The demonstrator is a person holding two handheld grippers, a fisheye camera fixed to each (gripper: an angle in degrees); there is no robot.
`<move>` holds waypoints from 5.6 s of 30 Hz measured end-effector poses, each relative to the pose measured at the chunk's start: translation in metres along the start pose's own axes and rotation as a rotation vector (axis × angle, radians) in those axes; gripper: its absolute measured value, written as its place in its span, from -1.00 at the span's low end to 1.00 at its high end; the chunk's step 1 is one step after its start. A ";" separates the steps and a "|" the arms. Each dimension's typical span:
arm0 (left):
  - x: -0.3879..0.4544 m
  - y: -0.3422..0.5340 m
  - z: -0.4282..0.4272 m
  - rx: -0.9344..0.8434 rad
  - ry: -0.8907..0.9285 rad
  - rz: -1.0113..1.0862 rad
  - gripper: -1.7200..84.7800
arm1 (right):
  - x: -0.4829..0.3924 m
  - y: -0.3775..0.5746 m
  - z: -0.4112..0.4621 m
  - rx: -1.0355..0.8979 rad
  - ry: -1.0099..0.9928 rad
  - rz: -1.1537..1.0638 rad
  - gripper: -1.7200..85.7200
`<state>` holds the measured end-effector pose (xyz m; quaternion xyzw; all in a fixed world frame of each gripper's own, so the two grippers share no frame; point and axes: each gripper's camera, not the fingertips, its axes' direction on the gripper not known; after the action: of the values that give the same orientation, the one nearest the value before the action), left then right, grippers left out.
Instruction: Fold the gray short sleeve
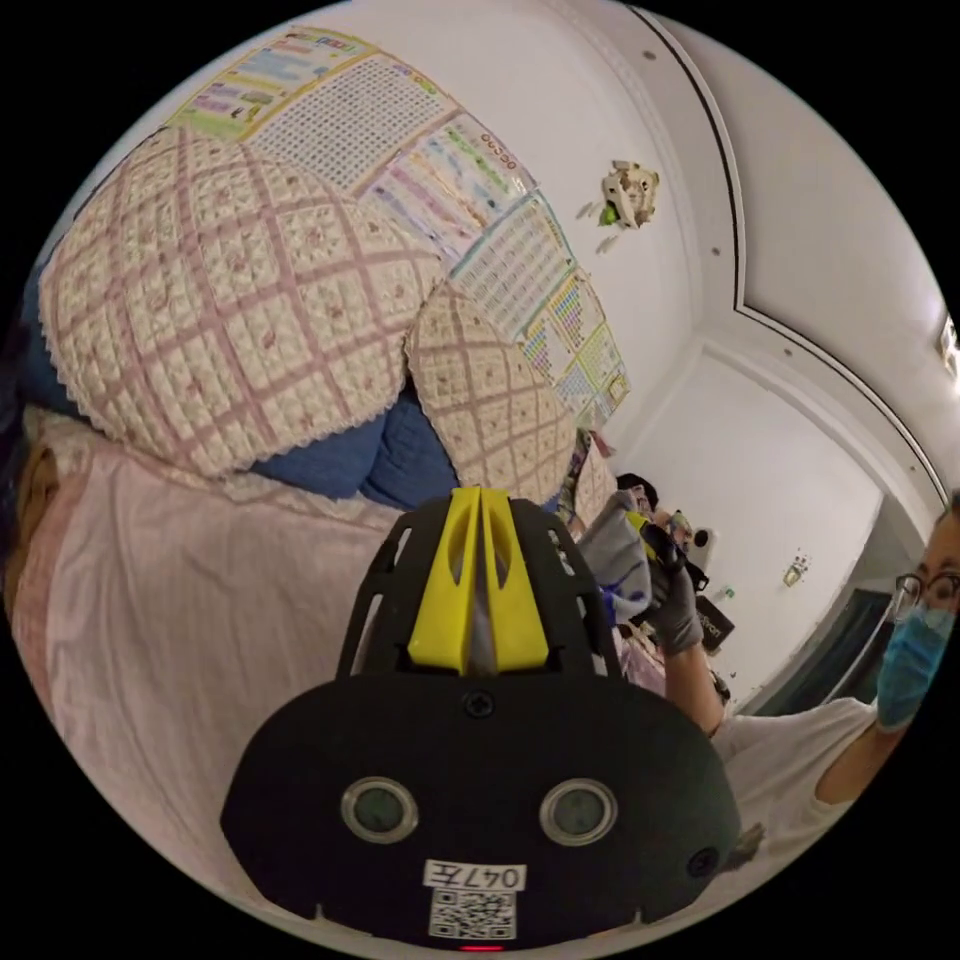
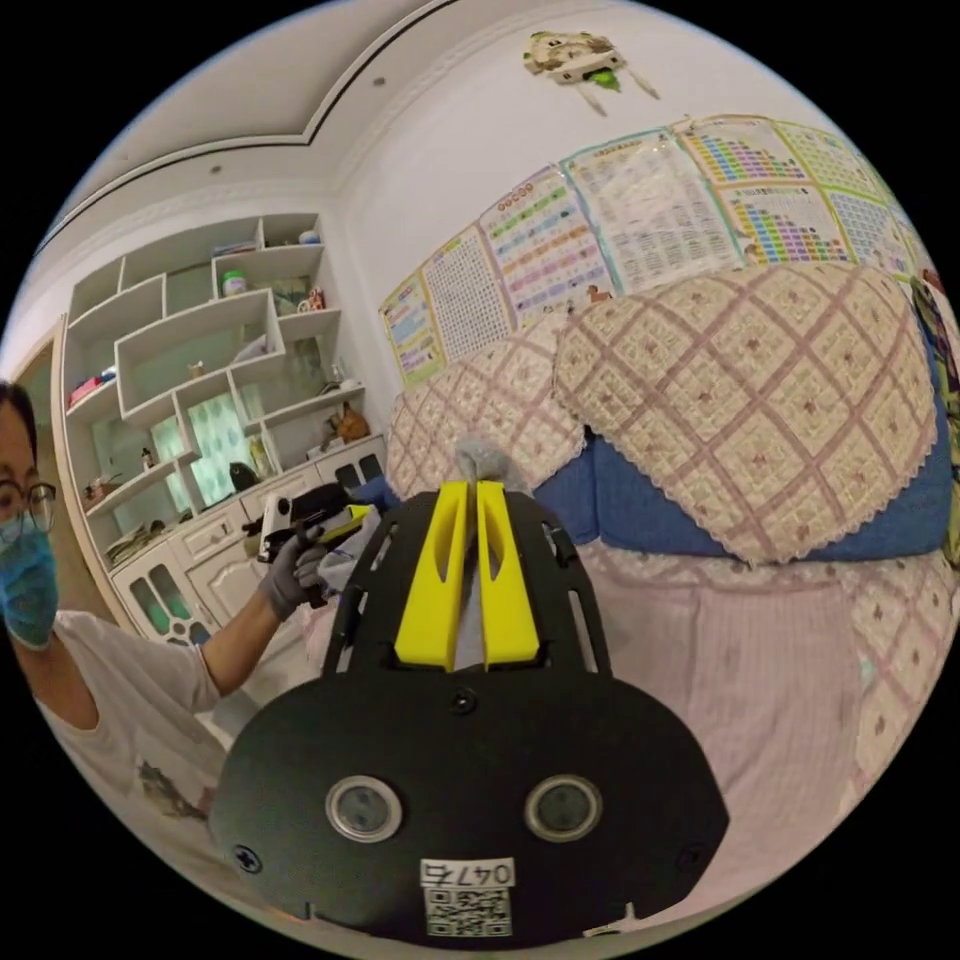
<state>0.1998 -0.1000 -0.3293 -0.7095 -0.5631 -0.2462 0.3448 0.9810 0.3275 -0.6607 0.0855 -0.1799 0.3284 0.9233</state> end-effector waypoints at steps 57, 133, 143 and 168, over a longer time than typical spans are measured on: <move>0.345 0.329 0.081 -0.460 -0.270 -0.069 -0.98 | -0.027 0.323 -0.021 -0.478 0.346 0.216 -0.94; 0.495 0.713 0.458 -0.642 0.581 -1.001 -0.98 | -0.037 0.459 -0.154 -0.085 -0.478 0.557 -0.99; 0.504 0.729 0.465 -0.642 0.582 -1.001 -0.98 | -0.035 0.459 -0.148 -0.091 -0.474 0.555 -0.99; 0.441 0.727 0.468 -0.641 0.582 -1.000 -0.98 | -0.006 0.455 -0.134 -0.118 -0.457 0.573 -0.99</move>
<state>0.9935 0.4431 -0.4582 -0.3347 -0.6072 -0.7138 0.0990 0.7241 0.7108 -0.7679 0.0492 -0.4165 0.5349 0.7335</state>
